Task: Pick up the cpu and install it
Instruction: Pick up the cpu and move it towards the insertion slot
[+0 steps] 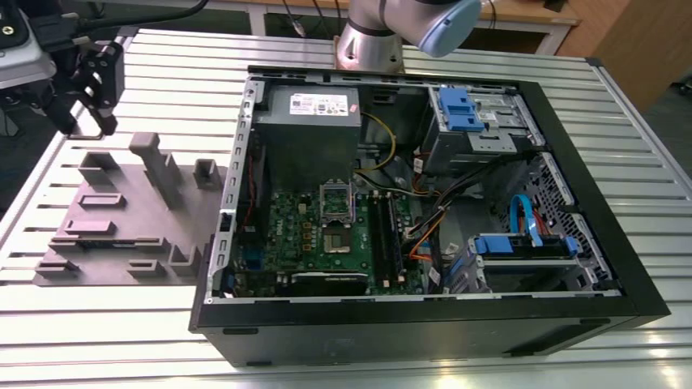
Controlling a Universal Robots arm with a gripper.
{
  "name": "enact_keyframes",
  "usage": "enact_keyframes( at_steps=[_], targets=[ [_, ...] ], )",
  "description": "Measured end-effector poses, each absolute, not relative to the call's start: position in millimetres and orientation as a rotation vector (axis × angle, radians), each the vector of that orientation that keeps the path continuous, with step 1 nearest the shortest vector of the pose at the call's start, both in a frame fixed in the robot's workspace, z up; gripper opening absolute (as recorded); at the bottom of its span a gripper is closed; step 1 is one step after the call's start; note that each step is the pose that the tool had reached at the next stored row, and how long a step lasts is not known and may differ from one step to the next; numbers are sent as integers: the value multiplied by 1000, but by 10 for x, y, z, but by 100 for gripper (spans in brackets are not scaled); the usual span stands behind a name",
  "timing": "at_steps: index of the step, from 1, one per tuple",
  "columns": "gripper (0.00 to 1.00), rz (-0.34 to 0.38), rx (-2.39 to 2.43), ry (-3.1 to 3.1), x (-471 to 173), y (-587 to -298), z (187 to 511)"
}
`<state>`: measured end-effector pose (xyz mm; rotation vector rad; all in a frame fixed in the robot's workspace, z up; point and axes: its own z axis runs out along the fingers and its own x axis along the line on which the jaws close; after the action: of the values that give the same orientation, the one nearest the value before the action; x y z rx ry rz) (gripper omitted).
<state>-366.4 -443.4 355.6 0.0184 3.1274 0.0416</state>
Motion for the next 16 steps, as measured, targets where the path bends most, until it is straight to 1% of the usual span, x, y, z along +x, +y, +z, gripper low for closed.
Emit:
enact_keyframes(
  at_steps=[16],
  targets=[
    [47,42,18,3127,-3350,-4434,3555]
  ],
)
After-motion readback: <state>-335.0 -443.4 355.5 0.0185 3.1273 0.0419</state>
